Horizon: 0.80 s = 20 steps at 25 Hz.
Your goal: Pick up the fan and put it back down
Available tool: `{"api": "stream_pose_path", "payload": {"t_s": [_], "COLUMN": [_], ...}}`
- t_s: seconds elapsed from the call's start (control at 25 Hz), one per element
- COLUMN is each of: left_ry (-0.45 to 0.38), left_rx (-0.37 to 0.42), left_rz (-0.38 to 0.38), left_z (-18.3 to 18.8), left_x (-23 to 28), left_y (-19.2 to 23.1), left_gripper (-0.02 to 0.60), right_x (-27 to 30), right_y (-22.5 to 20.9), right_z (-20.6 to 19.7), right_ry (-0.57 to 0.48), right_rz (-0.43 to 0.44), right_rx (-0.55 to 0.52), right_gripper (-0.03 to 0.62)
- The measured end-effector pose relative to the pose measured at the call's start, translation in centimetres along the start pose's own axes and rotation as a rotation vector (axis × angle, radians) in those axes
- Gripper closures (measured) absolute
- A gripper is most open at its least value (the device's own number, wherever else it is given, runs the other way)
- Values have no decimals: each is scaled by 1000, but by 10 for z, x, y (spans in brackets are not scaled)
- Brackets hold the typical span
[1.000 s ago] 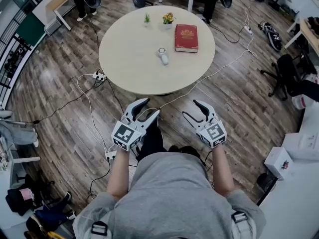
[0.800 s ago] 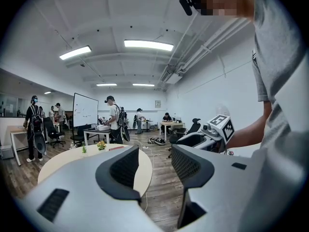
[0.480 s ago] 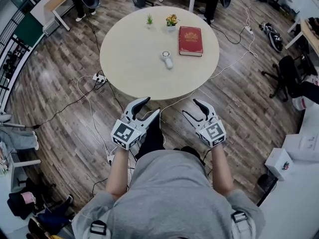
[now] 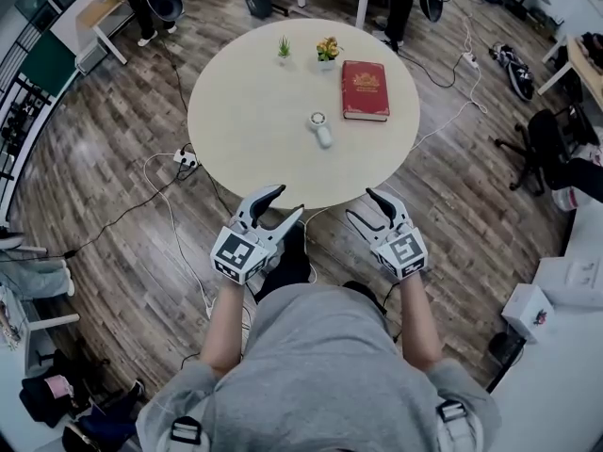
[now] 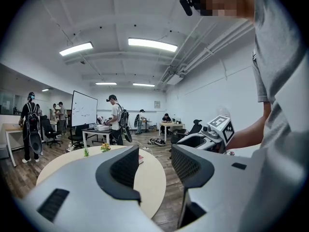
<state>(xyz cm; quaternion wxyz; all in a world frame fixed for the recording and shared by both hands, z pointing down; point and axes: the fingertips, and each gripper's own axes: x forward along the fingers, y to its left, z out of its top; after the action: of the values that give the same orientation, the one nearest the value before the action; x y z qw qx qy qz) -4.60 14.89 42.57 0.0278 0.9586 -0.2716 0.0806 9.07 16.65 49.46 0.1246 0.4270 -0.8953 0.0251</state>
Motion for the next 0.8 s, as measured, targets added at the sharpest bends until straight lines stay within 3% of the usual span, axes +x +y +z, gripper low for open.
{"api": "stream_pose_path", "payload": {"t_s": [0.8], "left_ry": [21], "left_rx": [-35], "left_rz": [-79], "left_z": [1], "left_x": [29], "left_y": [150], "left_gripper": [356], "right_x": [142], "right_y": [-38], "right_z": [30], "right_ry": [51], "right_rz": [-44], "right_rx": [28], "right_gripper": [324]}}
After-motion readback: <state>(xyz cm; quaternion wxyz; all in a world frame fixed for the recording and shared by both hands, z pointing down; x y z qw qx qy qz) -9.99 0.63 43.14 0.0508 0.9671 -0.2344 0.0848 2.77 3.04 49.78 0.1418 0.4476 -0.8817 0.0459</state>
